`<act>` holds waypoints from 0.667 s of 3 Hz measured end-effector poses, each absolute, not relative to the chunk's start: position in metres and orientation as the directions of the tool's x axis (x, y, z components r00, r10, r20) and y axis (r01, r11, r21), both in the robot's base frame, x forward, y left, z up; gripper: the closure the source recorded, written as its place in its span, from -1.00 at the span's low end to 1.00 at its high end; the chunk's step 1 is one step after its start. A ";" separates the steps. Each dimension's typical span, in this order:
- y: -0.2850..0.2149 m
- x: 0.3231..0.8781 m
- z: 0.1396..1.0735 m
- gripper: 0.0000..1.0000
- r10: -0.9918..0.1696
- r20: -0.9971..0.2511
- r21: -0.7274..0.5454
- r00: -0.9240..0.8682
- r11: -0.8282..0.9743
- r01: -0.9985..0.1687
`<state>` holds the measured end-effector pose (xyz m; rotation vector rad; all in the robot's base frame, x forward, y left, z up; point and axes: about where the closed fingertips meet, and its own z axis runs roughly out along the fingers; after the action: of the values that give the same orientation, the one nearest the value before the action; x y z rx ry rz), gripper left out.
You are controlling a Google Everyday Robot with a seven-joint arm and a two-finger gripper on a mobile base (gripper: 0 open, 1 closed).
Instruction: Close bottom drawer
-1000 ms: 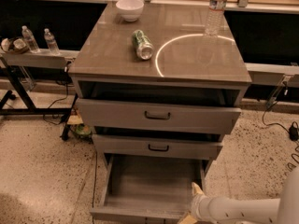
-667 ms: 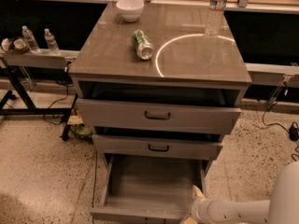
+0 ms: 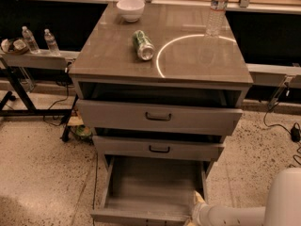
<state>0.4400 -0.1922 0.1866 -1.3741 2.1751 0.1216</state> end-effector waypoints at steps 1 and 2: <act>-0.175 0.457 0.190 -0.49 -0.809 -0.533 -0.251 -0.249 0.431 -0.867; -0.156 0.472 0.200 -0.03 -0.810 -0.557 -0.282 -0.184 0.393 -0.875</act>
Offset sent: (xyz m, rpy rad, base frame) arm 0.0506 0.0553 0.0263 0.0588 -0.1563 0.1596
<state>0.4719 -0.1564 0.1995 -1.4375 2.0112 0.1307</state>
